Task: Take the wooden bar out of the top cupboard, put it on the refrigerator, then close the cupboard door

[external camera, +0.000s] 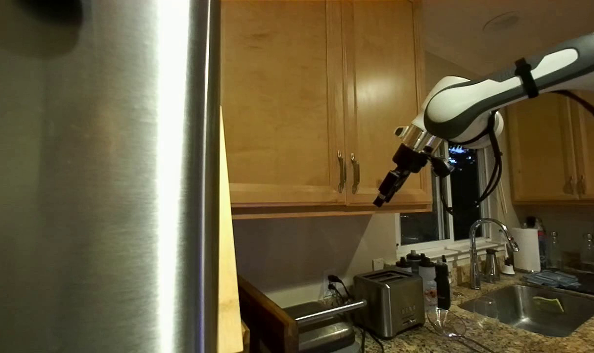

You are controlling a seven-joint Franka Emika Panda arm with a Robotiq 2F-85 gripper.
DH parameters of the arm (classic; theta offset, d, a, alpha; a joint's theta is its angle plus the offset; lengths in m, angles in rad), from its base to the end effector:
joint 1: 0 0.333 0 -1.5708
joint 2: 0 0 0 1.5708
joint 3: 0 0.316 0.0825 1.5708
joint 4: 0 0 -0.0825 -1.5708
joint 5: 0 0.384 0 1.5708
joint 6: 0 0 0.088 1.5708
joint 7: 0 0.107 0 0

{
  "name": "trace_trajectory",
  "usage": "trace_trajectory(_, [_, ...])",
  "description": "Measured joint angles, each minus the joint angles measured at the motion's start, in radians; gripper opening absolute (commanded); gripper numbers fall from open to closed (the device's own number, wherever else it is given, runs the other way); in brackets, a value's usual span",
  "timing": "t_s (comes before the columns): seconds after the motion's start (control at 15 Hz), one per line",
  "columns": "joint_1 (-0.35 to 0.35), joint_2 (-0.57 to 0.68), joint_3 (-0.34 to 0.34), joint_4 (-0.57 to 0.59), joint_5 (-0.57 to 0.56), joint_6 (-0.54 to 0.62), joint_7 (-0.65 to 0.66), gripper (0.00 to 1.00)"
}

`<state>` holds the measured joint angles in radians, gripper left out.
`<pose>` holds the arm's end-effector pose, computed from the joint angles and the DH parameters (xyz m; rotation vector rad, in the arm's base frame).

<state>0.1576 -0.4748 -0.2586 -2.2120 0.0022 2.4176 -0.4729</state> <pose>0.4573 -0.0691 0.6334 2.8553 0.5162 1.0141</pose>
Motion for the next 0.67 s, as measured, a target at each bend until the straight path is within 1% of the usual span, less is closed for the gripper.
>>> trace_trajectory(0.2, [-0.044, -0.016, 0.016, 0.013, 0.0, -0.184, 0.006, 1.0])
trace_trajectory(0.33, [-0.071, -0.02, 0.022, 0.014, 0.0, -0.264, 0.01, 1.0])
trace_trajectory(0.47, [-0.091, -0.018, 0.028, 0.014, 0.0, -0.278, 0.015, 1.0])
trace_trajectory(0.67, [-0.092, -0.012, 0.032, 0.014, 0.0, -0.277, 0.015, 1.0])
